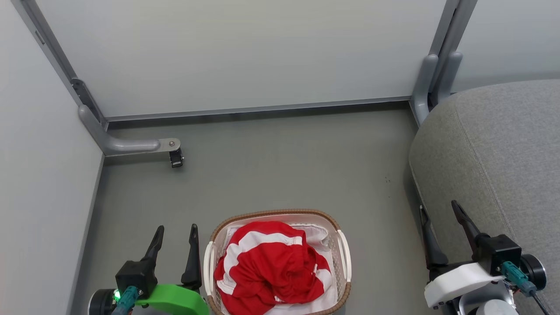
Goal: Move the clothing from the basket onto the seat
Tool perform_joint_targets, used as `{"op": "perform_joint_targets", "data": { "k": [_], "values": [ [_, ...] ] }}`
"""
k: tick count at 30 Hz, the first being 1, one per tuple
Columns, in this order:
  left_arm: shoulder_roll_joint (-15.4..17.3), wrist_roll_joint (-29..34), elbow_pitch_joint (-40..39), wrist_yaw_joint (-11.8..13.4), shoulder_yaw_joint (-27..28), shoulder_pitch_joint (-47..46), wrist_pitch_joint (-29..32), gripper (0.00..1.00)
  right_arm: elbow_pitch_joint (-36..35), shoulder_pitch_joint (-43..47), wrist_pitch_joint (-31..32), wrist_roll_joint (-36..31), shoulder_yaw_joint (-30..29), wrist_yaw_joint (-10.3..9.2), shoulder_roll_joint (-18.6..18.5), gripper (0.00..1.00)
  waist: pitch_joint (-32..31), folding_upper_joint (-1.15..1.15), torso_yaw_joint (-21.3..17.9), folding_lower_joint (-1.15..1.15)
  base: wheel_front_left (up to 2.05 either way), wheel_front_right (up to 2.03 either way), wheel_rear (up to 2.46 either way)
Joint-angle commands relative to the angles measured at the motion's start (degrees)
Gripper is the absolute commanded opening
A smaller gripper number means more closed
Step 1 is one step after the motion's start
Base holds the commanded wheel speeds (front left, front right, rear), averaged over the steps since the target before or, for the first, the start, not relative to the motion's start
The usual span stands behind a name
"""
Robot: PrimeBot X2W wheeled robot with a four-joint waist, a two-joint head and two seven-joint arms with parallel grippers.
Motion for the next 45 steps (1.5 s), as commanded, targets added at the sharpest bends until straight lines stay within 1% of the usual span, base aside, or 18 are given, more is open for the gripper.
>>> {"op": "perform_joint_targets", "data": {
  "k": [1,20,26,30,36,38,39,45],
  "values": [
    [0.4,0.0,0.1,0.2,0.2,0.4,-0.2,1.0,0.3,0.7,-0.3,0.0,0.0,0.0,-0.3,1.0,0.0,0.0,0.0,0.0,0.0,0.0,0.0],
    [0.4,0.2,0.3,-0.3,0.1,0.0,-0.2,1.0,0.3,0.3,-0.3,0.1,-0.3,0.0,-0.3,1.0,0.2,0.0,0.2,0.0,0.0,0.0,0.0],
    [0.4,2.1,0.1,-0.9,-1.1,-2.1,-0.2,1.0,-1.1,-1.0,-0.3,0.2,-0.8,0.0,-0.3,1.0,2.8,0.0,0.0,0.0,0.0,0.0,0.0],
    [1.0,3.9,0.7,-1.7,-2.2,-4.9,-0.2,1.0,-2.1,-2.8,-0.3,0.2,-1.3,0.0,-0.3,1.0,6.2,0.0,-0.7,0.0,0.0,0.0,0.0],
    [1.6,7.1,3.0,-3.0,-6.6,-13.6,-0.2,1.0,-3.5,-6.8,-0.3,0.1,-2.7,0.0,-0.3,1.0,13.5,0.0,-2.1,0.0,0.0,0.0,0.0],
    [1.7,8.0,5.3,-3.2,-8.2,-17.1,-0.2,1.0,-4.2,-8.8,-0.3,0.4,-2.9,0.0,-0.3,1.0,16.7,0.0,-3.1,0.0,0.0,0.0,0.0],
    [1.7,8.6,7.9,-3.4,-9.5,-20.3,-0.1,1.0,-5.0,-10.5,-0.3,0.6,-3.0,0.0,-0.3,1.0,19.7,0.0,-4.2,0.0,0.0,0.0,0.0],
    [2.6,10.1,18.2,-3.7,-13.3,-29.2,-0.1,1.0,-8.8,-16.0,-0.3,1.8,-2.2,0.0,-0.3,1.0,29.7,0.0,-7.7,0.0,0.0,0.0,0.0]
  ]
}}
